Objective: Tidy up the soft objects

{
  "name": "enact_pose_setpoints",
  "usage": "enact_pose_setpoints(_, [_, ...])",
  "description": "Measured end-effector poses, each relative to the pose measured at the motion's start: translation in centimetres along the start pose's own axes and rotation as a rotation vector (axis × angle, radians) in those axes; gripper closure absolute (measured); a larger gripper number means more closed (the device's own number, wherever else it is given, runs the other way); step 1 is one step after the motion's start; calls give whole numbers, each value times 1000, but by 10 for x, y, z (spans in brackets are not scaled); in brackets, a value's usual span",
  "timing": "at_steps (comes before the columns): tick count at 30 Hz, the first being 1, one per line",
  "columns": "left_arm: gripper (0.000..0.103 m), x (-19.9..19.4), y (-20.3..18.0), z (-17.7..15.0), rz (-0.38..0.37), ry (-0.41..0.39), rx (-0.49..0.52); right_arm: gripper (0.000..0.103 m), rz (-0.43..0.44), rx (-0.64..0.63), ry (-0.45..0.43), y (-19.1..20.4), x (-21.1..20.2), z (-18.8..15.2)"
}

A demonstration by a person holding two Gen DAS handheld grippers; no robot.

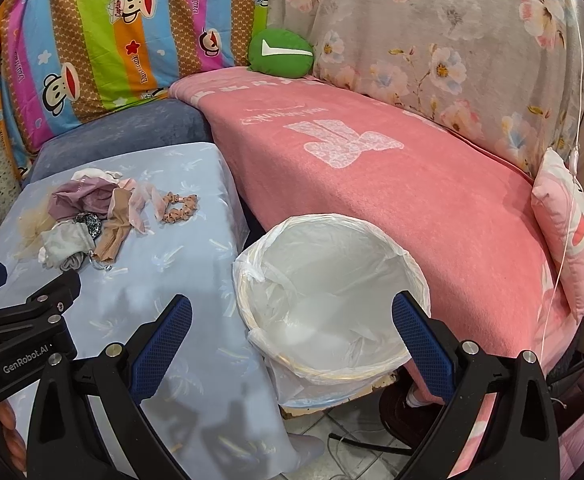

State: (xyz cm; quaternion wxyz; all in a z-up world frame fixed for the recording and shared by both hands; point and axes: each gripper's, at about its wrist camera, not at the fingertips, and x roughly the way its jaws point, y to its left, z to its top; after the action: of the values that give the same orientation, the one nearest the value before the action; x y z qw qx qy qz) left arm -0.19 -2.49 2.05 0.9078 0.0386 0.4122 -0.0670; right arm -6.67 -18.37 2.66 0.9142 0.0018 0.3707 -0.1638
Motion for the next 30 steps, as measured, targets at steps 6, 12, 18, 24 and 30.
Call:
enact_pose_setpoints(6, [7, 5, 11, -2, -15, -3, -3, 6, 0, -3, 2, 10, 4, -1])
enact_pose_setpoints(12, [7, 16, 27, -1, -42, 5, -10, 6, 13, 4, 7, 24, 12, 1])
enact_pose_setpoints(18, [7, 35, 61, 3, -26, 12, -63, 6, -13, -11, 17, 40, 26, 5])
enact_pose_setpoints(24, [7, 53, 105, 6, 12, 46, -131, 6, 21, -5, 27, 61, 40, 9])
enact_pose_setpoints(30, [7, 70, 138, 13, 45, 56, -176, 6, 63, -24, 35, 93, 53, 15])
